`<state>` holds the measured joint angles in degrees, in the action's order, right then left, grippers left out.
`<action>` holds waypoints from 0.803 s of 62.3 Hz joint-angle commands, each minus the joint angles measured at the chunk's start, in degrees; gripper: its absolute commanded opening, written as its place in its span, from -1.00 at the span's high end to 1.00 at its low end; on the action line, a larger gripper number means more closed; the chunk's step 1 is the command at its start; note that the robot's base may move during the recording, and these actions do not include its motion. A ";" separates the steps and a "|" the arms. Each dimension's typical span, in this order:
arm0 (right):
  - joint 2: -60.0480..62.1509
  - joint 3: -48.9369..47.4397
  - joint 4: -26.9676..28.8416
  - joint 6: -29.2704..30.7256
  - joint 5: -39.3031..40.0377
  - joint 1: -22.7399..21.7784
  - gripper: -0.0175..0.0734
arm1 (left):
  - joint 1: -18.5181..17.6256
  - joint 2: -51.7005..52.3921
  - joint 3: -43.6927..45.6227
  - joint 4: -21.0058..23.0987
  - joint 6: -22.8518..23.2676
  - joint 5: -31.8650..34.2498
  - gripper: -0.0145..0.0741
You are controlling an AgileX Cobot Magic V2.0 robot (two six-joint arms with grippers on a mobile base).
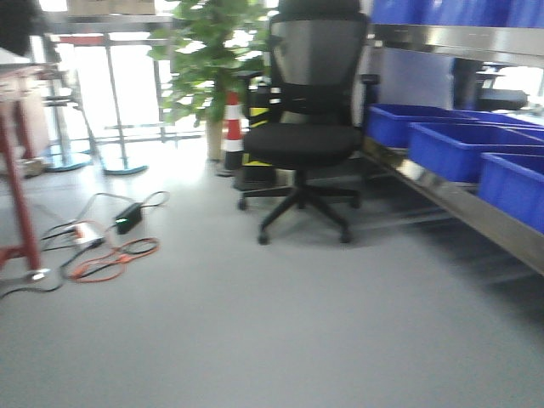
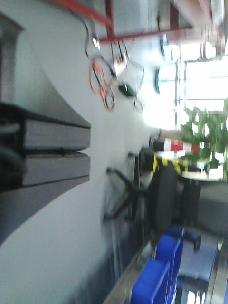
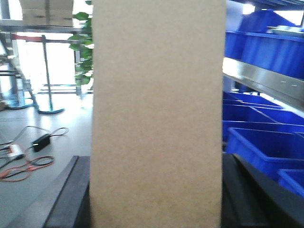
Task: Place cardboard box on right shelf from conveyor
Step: 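Drive the base to the steel shelf rack, holding the box in the right gripper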
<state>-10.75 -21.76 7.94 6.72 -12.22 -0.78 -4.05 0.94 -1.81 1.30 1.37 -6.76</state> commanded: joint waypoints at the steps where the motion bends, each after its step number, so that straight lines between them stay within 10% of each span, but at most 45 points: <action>1: -0.75 -1.80 -0.50 0.46 5.59 -0.34 0.45 | 0.09 0.45 -0.46 -0.07 0.27 4.89 0.93; 50: -0.75 -1.80 -0.50 0.46 5.59 -0.34 0.45 | 0.09 0.45 -0.46 -0.07 0.27 4.89 0.94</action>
<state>-10.75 -21.76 7.94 6.72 -12.22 -0.78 -4.05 0.94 -1.81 1.30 1.37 -6.76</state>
